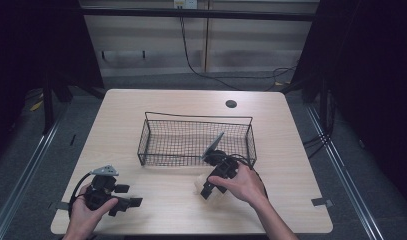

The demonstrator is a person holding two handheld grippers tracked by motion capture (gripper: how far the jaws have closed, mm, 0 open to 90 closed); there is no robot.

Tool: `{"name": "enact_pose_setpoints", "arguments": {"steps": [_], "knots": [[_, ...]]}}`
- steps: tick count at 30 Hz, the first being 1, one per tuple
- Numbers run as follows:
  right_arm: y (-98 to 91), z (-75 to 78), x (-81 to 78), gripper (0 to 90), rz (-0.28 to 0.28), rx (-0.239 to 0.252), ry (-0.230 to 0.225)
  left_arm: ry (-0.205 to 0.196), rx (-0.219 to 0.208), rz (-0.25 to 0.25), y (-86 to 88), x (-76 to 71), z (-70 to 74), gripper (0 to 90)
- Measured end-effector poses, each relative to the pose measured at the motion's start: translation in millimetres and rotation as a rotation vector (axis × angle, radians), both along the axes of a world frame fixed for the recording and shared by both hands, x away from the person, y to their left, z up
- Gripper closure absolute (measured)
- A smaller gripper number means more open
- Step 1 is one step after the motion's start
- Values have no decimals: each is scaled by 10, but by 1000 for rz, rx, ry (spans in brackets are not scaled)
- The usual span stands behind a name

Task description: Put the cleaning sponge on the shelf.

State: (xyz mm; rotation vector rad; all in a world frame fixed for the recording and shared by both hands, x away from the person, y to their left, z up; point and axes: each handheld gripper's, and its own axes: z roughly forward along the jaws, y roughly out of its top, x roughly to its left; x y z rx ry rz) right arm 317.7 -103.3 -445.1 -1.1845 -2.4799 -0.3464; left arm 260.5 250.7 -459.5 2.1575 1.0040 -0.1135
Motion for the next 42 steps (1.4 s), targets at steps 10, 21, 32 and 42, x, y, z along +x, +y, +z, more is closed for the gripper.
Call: {"name": "enact_pose_setpoints", "arguments": {"steps": [10, 21, 32, 42], "knots": [[-71, 91, -13, 244, -5, 4, 8, 4, -4, 5, -10, -2, -1, 189], [-145, 288, -24, 244, -18, 14, -12, 2, -5, -1, -4, -1, -1, 189], [-208, 402, -50, 245, -8, 24, -9, 4, 2, 4, -11, -1, -2, 189], [-236, 560, -35, 246, -15, 37, -10, 3, 0, 5, -10, -2, -2, 189]]}}
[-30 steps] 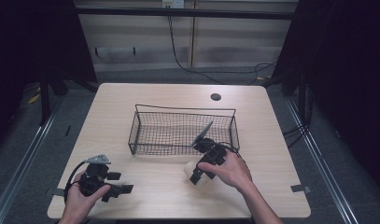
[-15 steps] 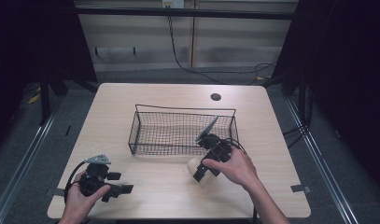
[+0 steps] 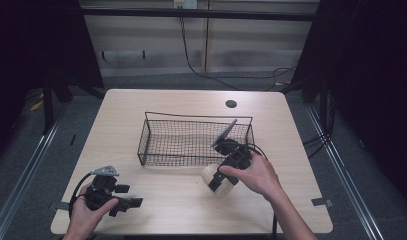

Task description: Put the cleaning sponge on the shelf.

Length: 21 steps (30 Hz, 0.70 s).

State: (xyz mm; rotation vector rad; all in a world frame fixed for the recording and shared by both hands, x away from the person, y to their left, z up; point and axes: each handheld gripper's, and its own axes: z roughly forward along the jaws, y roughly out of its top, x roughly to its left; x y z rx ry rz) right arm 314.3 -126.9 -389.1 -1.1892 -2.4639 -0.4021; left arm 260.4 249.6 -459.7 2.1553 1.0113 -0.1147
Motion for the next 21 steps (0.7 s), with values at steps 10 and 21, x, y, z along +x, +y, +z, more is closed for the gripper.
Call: {"name": "enact_pose_setpoints", "arguments": {"steps": [10, 21], "knots": [[-4, 197, 20, 246, 28, -3, -20, -1, 3, 3, 0, -1, 1, 190], [8, 412, 52, 247, 54, 31, -49, -1, 3, 3, 3, 2, 1, 191]]}}
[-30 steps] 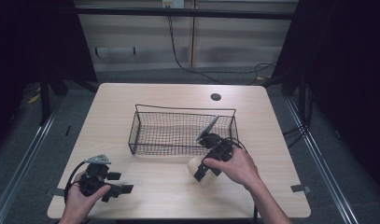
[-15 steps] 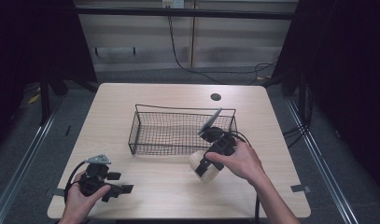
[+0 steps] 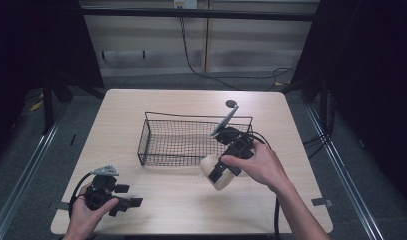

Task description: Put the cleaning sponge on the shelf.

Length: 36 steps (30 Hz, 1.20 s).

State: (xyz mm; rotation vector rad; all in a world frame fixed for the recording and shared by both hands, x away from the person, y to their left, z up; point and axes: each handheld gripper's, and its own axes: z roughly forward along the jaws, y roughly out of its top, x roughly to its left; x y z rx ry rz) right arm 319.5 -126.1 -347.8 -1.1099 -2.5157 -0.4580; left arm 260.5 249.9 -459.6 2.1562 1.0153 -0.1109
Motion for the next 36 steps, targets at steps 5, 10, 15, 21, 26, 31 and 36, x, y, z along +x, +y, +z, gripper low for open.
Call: {"name": "enact_pose_setpoints", "arguments": {"steps": [5, 10, 15, 21, 26, 31, 36], "knots": [[2, 43, 35, 248, -7, -2, 4, 0, 1, -1, 0, 0, 0, 191], [-35, 118, 101, 248, -11, 20, 16, 2, 0, -4, 3, 3, 2, 191], [-57, 185, 171, 248, -22, 28, 22, 3, -1, -3, 3, 1, 2, 191], [-82, 230, 268, 248, -51, 22, 7, 0, 2, -3, 0, 1, -1, 191], [-104, 244, 337, 248, -73, 11, -5, -2, -3, 1, 7, 1, 1, 191], [-157, 227, 412, 248, -119, 0, 8, 3, 0, -3, 5, 4, 1, 191], [-236, 207, 471, 248, -157, -4, 6, 2, -1, 1, 5, 4, -1, 191]]}}
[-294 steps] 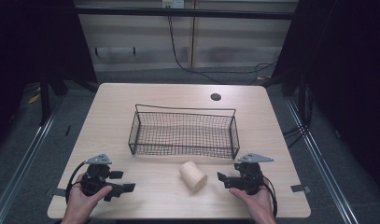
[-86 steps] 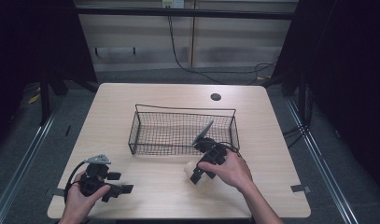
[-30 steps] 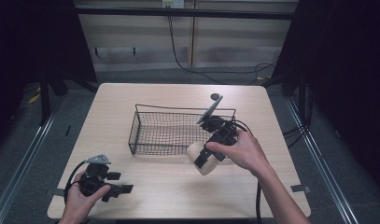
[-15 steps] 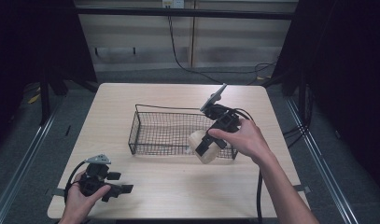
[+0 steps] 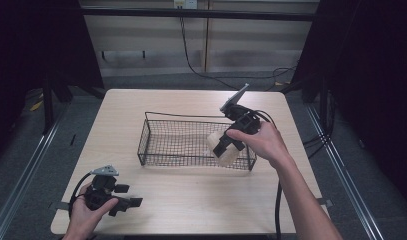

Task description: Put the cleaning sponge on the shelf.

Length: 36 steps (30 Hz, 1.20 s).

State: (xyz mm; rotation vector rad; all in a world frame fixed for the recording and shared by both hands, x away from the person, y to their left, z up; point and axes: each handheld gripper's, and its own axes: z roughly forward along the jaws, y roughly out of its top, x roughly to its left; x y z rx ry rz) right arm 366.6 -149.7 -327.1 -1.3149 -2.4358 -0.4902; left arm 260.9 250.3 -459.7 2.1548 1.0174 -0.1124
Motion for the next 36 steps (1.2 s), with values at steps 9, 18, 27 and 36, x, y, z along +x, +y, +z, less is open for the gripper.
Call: {"name": "enact_pose_setpoints", "arguments": {"steps": [9, 18, 27, 36], "knots": [[-53, -30, 59, 248, -64, -28, -23, -1, 0, -1, 3, -1, 2, 191], [-159, -42, 118, 248, -136, -43, -33, 0, -3, -1, 6, -1, 4, 191], [-238, -55, 148, 247, -184, -42, -65, 0, -3, -3, 8, -1, 4, 191], [-353, -140, 199, 247, -246, -57, -58, 2, -3, -2, 6, 2, 3, 191]]}}
